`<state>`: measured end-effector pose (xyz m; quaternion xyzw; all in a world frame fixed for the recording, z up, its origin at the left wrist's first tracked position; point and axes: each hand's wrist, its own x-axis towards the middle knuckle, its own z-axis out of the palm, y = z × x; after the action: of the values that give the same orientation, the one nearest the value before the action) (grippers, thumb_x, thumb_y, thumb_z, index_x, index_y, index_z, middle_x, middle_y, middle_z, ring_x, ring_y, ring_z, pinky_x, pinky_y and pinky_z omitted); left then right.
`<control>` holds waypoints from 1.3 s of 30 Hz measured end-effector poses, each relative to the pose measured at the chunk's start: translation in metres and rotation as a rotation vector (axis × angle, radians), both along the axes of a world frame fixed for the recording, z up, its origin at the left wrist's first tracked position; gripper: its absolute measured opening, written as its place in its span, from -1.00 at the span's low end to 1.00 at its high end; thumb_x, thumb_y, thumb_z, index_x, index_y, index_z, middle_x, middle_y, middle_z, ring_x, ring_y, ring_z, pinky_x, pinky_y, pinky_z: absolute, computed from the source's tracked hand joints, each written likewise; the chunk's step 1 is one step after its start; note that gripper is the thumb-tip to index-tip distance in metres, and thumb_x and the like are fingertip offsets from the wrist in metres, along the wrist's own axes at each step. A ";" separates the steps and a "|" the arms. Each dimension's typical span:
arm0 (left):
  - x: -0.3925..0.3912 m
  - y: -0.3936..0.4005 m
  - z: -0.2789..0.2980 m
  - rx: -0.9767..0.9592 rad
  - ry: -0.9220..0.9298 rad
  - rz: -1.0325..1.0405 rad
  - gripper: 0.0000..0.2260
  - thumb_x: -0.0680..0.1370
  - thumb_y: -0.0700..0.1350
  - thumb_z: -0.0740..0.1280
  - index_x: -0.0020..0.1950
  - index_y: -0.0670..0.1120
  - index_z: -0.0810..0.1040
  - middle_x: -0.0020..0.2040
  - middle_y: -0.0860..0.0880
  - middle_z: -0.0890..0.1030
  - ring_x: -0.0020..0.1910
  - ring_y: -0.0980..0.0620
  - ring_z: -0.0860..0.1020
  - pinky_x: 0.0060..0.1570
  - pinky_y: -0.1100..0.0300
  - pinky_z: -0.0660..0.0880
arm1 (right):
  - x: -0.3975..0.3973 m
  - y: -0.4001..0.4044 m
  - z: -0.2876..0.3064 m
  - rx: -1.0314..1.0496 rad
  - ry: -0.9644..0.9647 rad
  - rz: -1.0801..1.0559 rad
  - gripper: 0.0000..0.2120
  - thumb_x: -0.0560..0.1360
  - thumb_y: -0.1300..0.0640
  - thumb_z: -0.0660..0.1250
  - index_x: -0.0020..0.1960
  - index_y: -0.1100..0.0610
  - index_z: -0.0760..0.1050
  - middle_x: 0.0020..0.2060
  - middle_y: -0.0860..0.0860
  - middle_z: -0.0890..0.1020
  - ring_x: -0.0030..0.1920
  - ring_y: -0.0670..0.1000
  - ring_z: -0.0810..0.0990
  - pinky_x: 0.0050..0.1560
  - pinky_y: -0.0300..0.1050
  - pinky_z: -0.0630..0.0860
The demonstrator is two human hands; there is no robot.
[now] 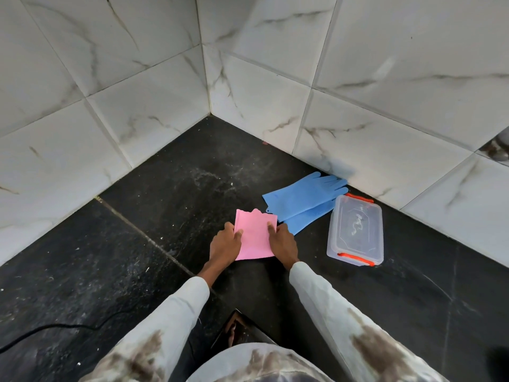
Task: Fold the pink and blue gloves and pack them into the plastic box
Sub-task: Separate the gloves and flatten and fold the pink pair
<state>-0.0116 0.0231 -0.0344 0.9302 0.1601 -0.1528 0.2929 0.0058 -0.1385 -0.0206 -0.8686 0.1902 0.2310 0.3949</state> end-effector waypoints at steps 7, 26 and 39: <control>0.004 0.004 0.001 0.004 0.028 -0.053 -0.68 0.76 0.07 0.22 0.37 -0.12 0.51 0.13 -0.06 0.68 -0.06 0.03 0.65 -0.10 0.19 0.55 | -0.008 -0.005 -0.006 -0.067 -0.029 0.052 -0.53 0.76 -0.11 0.07 0.58 0.09 0.22 0.50 0.05 0.50 0.39 0.13 0.61 0.45 0.13 0.56; -0.007 -0.029 -0.022 0.439 -0.119 -0.608 -0.41 0.82 0.09 -0.08 0.78 -0.01 -0.27 0.76 -0.08 -0.33 0.78 -0.17 -0.26 0.72 -0.34 -0.08 | -0.013 0.006 -0.021 -0.436 -0.357 0.224 -0.55 0.77 -0.06 0.06 0.62 0.06 0.26 0.51 0.05 0.45 0.43 0.10 0.53 0.44 -0.01 0.53; -0.007 -0.030 -0.042 0.411 -0.154 -0.551 -0.36 0.80 0.15 -0.05 0.77 -0.02 -0.29 0.76 -0.07 -0.34 0.78 -0.15 -0.25 0.72 -0.32 -0.02 | -0.031 0.007 -0.053 -0.378 -0.398 0.487 -0.40 0.79 -0.09 -0.12 0.73 0.02 -0.26 0.70 -0.04 -0.30 0.72 0.00 -0.30 0.74 0.09 -0.13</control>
<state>-0.0184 -0.0065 -0.0768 0.9867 -0.0919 -0.1203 0.0585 -0.0253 -0.1320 -0.0733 -0.9740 -0.0635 0.1054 0.1900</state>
